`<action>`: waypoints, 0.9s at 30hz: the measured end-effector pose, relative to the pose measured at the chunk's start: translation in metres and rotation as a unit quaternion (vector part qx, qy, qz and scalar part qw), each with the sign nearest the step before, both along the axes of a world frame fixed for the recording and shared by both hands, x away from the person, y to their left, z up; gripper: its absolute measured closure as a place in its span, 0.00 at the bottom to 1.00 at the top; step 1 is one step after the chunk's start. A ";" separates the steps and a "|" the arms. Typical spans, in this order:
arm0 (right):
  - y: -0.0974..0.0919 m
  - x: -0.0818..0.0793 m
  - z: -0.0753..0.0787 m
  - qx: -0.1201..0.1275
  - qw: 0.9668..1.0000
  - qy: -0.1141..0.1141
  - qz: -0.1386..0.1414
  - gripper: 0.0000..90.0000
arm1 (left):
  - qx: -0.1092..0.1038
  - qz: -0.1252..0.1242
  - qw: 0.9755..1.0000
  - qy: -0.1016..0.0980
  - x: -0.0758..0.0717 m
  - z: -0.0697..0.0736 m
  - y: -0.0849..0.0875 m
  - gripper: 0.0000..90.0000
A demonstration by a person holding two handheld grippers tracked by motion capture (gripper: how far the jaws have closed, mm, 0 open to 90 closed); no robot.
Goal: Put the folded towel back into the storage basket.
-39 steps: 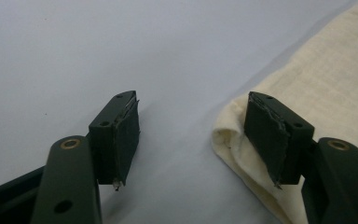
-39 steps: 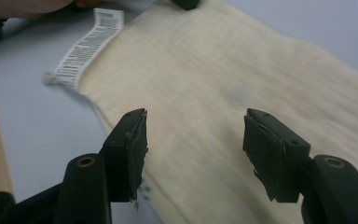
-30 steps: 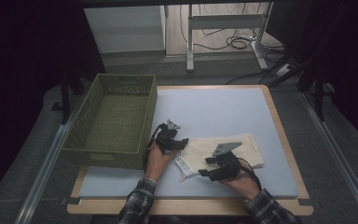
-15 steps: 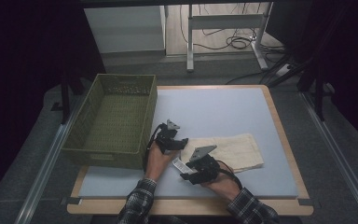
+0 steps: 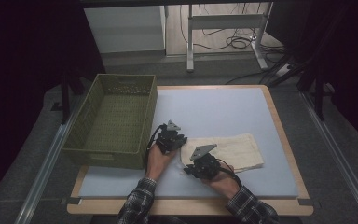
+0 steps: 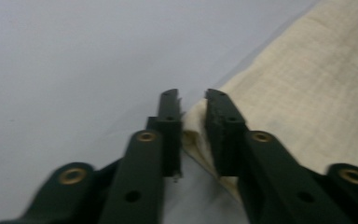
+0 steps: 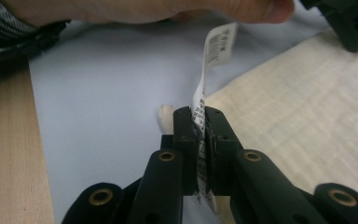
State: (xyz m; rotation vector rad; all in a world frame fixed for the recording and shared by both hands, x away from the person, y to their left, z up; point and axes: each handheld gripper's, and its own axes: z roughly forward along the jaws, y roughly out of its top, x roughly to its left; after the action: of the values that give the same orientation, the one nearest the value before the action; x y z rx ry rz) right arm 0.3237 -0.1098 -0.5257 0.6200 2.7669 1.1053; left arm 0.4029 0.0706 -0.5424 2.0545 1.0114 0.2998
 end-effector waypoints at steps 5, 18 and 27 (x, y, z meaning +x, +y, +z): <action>-0.009 0.003 0.009 0.026 1.000 0.003 -0.009 0.94 | 0.011 0.005 1.000 -0.014 -0.002 0.003 -0.003 0.95; -0.031 0.003 0.026 0.052 0.998 -0.003 -0.026 0.94 | -0.013 -0.007 0.999 -0.039 0.001 0.029 -0.008 0.95; -0.058 -0.002 0.037 0.060 0.997 -0.025 -0.041 0.94 | -0.018 -0.032 0.998 -0.052 0.004 0.039 -0.026 0.94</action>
State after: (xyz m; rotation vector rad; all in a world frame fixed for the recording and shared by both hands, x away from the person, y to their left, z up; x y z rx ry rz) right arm 0.3222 -0.1676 -0.4891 0.7041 2.6231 1.2587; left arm 0.4070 0.0442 -0.5035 2.0135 0.8807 0.3503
